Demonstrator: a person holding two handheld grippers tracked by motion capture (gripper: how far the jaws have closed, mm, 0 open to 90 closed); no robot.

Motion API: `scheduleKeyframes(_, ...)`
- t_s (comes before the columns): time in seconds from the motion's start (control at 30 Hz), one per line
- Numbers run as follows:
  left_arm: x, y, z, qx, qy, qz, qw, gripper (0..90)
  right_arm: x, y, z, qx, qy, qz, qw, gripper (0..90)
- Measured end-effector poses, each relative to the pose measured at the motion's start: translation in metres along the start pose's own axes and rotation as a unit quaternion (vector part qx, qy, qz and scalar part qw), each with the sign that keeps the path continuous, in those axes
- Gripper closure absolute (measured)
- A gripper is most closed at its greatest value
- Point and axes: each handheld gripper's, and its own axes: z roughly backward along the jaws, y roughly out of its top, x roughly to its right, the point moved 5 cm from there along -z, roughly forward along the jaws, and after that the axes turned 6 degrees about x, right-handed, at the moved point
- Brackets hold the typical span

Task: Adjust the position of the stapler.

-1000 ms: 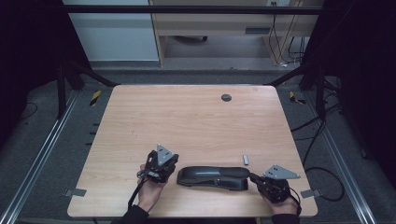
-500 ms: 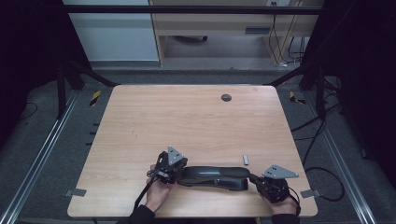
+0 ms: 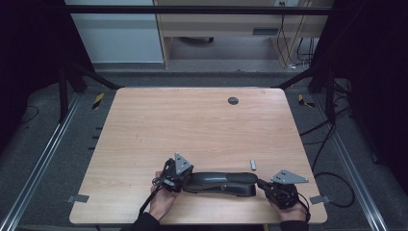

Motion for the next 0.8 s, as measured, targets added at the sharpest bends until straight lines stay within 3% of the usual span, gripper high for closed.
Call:
scheduleKeyframes(0.33, 0.000, -0.002, 0.005, -0.003, 0.004, -0.005, 1.0000, 86.5, 0.002, 0.000, 0.002, 0.001, -0.004, -0.009, 0.9999, 88.3)
scheduleKeyframes(0.4, -0.004, -0.001, 0.008, 0.003, 0.013, -0.004, 0.9999, 83.2, 0.003, 0.001, 0.002, 0.002, -0.004, -0.018, 0.9998, 83.9)
scheduleKeyframes(0.47, -0.015, 0.002, 0.018, 0.016, 0.027, 0.009, 0.9995, 79.0, 0.006, 0.001, 0.001, 0.000, -0.014, -0.033, 0.9994, 73.8)
scheduleKeyframes(0.63, -0.033, 0.004, 0.037, 0.040, 0.039, 0.035, 0.9979, 69.4, 0.009, 0.003, 0.000, 0.002, -0.030, -0.055, 0.9981, 59.6)
scheduleKeyframes(0.8, -0.051, -0.007, 0.055, 0.041, 0.055, 0.047, 0.9965, 59.6, 0.016, 0.004, 0.000, -0.002, -0.053, -0.060, 0.9968, 46.5)
